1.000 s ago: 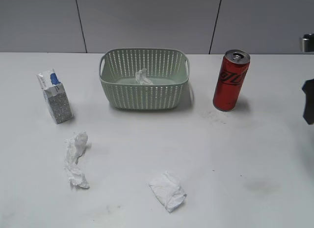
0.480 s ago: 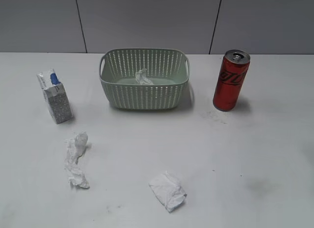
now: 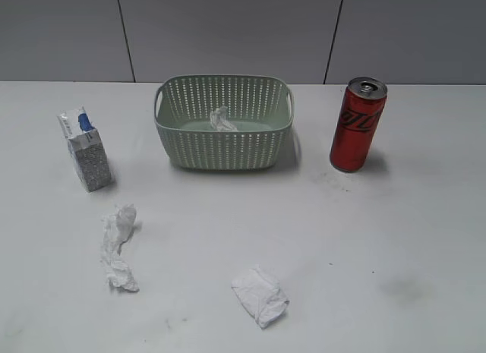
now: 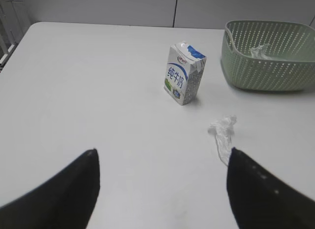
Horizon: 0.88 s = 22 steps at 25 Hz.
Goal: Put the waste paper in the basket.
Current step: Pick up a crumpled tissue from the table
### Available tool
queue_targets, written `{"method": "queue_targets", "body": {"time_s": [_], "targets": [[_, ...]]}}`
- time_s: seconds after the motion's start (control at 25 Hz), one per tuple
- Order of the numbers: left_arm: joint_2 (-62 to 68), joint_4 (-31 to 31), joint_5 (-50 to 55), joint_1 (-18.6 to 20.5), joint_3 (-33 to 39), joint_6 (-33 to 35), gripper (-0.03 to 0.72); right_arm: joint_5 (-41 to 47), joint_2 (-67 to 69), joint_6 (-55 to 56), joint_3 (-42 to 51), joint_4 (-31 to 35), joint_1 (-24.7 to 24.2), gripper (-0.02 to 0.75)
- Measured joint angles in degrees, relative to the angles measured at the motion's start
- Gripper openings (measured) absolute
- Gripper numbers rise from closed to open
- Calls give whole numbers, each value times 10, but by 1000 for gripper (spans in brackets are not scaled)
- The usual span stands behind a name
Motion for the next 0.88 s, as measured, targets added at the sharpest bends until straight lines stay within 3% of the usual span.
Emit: {"method": "queue_targets", "body": {"time_s": [0.2,0.48,0.72,0.88], "targets": [[0,0,0,0,0,0,591,-19,-143,0,63,1,0,575],[13,0,-2,0,0,0,591,-19,-328,0,69,1,0,574],[123,0,-2,0,0,10,591,-19,-461,0,70,1,0,574],[192,0,-8,-26,-2,13,591,-18,-513,-1,70,1,0,573]]}}
